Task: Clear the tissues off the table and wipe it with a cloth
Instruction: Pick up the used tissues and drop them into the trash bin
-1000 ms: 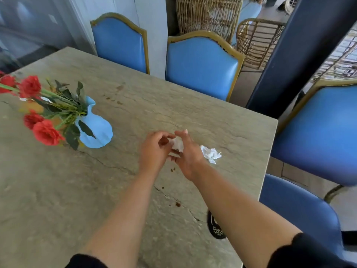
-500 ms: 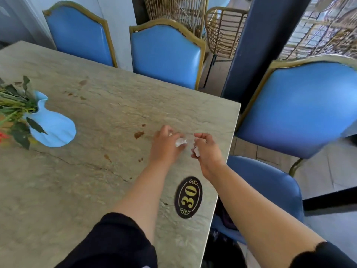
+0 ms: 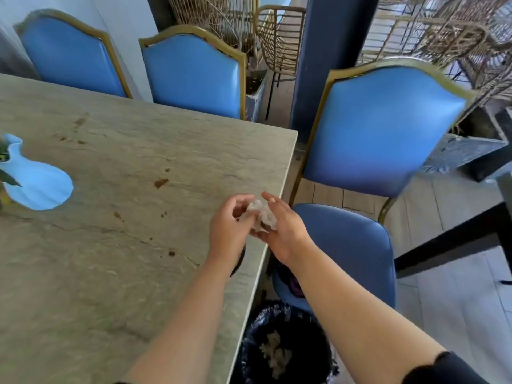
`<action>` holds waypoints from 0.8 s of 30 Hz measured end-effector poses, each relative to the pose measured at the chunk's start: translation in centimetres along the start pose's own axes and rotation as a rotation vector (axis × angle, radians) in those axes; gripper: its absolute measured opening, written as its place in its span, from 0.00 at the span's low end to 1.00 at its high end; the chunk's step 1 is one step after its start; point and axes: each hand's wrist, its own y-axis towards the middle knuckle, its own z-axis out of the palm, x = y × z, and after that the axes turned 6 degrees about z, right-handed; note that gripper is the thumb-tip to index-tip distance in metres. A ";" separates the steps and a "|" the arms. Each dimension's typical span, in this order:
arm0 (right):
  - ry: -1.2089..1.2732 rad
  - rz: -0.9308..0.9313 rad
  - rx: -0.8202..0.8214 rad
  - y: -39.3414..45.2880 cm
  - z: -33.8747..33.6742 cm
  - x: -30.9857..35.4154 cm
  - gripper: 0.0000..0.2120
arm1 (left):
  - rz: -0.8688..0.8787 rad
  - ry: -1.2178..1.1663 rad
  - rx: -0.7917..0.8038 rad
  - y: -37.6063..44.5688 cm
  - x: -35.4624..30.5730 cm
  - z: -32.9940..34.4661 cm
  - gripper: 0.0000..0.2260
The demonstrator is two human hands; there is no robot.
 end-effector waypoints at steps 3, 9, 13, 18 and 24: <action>-0.021 0.010 -0.020 -2.8 -1.9 -0.7 0.12 | 0.001 0.013 0.012 -4.2 -1.1 1.8 0.08; -0.184 -0.019 -0.121 -7.2 -8.7 -3.5 0.07 | -0.024 -0.111 -0.013 -12.3 0.0 5.5 0.08; -0.279 0.031 -0.210 -7.8 -14.1 -7.3 0.08 | -0.118 -0.110 -0.084 -17.2 2.5 7.6 0.08; -0.398 0.150 -0.297 -6.2 -20.7 -13.7 0.09 | -0.394 -0.150 -0.092 -21.8 8.2 10.6 0.08; -0.452 0.321 -0.378 -2.9 -26.3 -20.4 0.11 | -0.630 -0.061 0.059 -24.8 16.8 14.4 0.11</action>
